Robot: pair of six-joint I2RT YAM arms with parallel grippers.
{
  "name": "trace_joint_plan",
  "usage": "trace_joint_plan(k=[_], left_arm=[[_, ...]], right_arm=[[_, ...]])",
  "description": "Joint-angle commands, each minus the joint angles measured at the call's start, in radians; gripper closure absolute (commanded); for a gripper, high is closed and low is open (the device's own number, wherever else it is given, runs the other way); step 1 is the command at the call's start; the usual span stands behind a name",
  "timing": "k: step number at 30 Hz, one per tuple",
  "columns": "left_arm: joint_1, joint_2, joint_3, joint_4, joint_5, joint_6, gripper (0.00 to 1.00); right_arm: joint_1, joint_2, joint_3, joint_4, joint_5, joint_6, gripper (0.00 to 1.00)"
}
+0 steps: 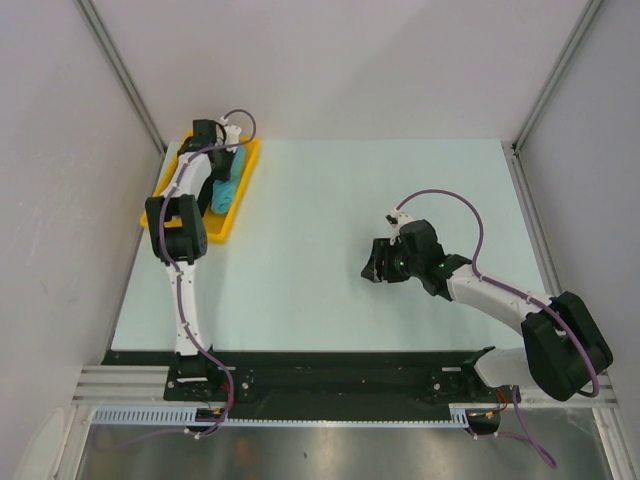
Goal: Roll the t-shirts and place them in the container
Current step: Place the T-shirt in the bin.
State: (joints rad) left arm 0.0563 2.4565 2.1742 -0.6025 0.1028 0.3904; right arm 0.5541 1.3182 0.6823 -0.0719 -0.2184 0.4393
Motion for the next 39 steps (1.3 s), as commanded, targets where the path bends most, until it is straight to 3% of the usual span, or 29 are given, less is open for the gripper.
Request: trace_joint_plan(k=[1,9,16,22,25,31,32,33,35,39], left_arm=[[-0.01,-0.086,-0.074,0.03,-0.081,0.08,0.79],[-0.035,-0.142,-0.148,0.035,-0.101,0.127,0.76],[-0.044,-0.105,-0.091,0.066,-0.148,0.006,0.68],[-0.044,-0.168,-0.146,0.165,-0.154,-0.094,0.52],[-0.039,-0.234,-0.204,0.242,-0.112,-0.15,0.37],[-0.029,-0.317,-0.228,0.29,-0.113,-0.208,0.34],[-0.029,-0.326,-0.229,0.296,-0.138,-0.217,0.06],[-0.03,-0.352,-0.235,0.296,-0.147,-0.238,0.0],[-0.029,-0.385,-0.247,0.302,-0.14,-0.275,0.0],[-0.033,-0.503,-0.394,0.331,-0.059,-0.506,0.0]], right_arm=[[0.001,-0.011,0.028,-0.002,0.016,0.022,0.43],[0.038,-0.03,0.029,-0.023,0.056,0.032,0.43],[0.043,-0.025,0.028,-0.029,0.063,0.019,0.42],[0.044,-0.022,0.029,-0.003,0.053,0.019,0.41],[0.044,-0.022,0.029,0.006,0.05,0.021,0.41],[0.044,-0.031,0.028,0.009,0.045,0.022,0.41],[0.043,-0.034,0.028,0.009,0.044,0.021,0.41],[0.043,-0.037,0.028,0.011,0.044,0.021,0.41],[0.044,-0.048,0.029,0.017,0.042,0.024,0.4],[0.044,-0.091,0.029,0.024,0.059,0.033,0.32]])
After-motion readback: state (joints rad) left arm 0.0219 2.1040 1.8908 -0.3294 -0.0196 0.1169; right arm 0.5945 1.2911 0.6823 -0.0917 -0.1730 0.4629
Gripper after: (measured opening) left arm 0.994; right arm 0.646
